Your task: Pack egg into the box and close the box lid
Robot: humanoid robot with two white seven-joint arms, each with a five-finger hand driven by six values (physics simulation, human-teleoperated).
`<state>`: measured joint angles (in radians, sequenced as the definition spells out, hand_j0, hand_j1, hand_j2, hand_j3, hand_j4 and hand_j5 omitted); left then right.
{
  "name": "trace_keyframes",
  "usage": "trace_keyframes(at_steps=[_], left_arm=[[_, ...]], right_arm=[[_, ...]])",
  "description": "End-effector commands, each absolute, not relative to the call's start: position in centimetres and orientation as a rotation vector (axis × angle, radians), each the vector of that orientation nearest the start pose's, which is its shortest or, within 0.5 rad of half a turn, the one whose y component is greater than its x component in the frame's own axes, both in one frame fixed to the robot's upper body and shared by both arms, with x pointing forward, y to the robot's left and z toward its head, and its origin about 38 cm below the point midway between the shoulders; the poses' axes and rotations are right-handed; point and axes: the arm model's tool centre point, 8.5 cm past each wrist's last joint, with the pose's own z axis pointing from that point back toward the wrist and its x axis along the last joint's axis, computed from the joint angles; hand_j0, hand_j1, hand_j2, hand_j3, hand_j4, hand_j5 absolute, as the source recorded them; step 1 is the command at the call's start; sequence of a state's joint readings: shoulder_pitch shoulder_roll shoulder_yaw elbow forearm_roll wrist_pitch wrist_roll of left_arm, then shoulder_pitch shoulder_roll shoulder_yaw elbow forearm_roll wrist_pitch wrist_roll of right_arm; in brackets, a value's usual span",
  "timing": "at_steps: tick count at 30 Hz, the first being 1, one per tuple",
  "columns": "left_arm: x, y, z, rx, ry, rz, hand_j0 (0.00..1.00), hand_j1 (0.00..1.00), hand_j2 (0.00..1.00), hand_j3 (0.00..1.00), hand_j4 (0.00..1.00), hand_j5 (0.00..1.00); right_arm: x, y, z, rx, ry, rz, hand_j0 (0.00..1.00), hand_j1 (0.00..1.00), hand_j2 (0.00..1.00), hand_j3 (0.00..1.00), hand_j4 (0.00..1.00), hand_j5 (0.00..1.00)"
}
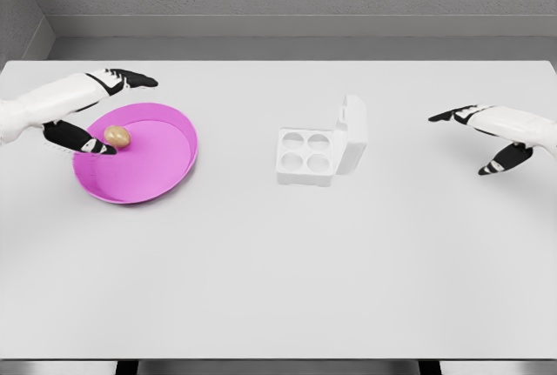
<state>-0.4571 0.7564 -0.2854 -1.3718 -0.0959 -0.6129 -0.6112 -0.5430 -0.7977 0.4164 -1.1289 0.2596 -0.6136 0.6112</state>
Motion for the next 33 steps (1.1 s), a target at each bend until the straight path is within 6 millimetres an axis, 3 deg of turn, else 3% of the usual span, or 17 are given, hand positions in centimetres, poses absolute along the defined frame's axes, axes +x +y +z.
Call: trace_keyframes(at_steps=[1,2,5,13,24,33], left_arm=[[43.1,35.2,19.5,0.21,-1.581,-1.623,1.0,1.0,1.0,1.0,1.0,1.0],[43.4,34.5,19.0,0.192,-1.592,-1.608,1.0,1.0,1.0,1.0,1.0,1.0],[43.7,34.8,18.0,0.214,-1.539,-1.63,1.0,1.0,1.0,1.0,1.0,1.0],[45.3,35.3,21.9,0.327,-1.569,-1.672,1.0,1.0,1.0,1.0,1.0,1.0],[45.3,34.7,19.0,0.314,-1.447,-1.754,1.0,1.0,1.0,1.0,1.0,1.0],[45.9,37.0,17.3,0.31,-1.382,-1.681,1.0,1.0,1.0,1.0,1.0,1.0]], right_arm=[[44.3,-40.2,17.3,-0.324,-1.287,1.708,1.0,1.0,1.0,1.0,1.0,1.0],[44.3,-40.1,17.1,-0.318,-1.283,1.715,1.0,1.0,1.0,1.0,1.0,1.0],[44.2,-40.1,17.1,-0.319,-1.282,1.716,1.0,1.0,1.0,1.0,1.0,1.0],[44.6,-40.5,18.0,-0.342,-1.284,1.717,1.0,1.0,1.0,1.0,1.0,1.0],[45.2,-41.3,18.9,-0.366,-1.288,1.694,1.0,1.0,1.0,1.0,1.0,1.0],[45.1,-41.0,18.6,-0.357,-1.281,1.705,1.0,1.0,1.0,1.0,1.0,1.0]])
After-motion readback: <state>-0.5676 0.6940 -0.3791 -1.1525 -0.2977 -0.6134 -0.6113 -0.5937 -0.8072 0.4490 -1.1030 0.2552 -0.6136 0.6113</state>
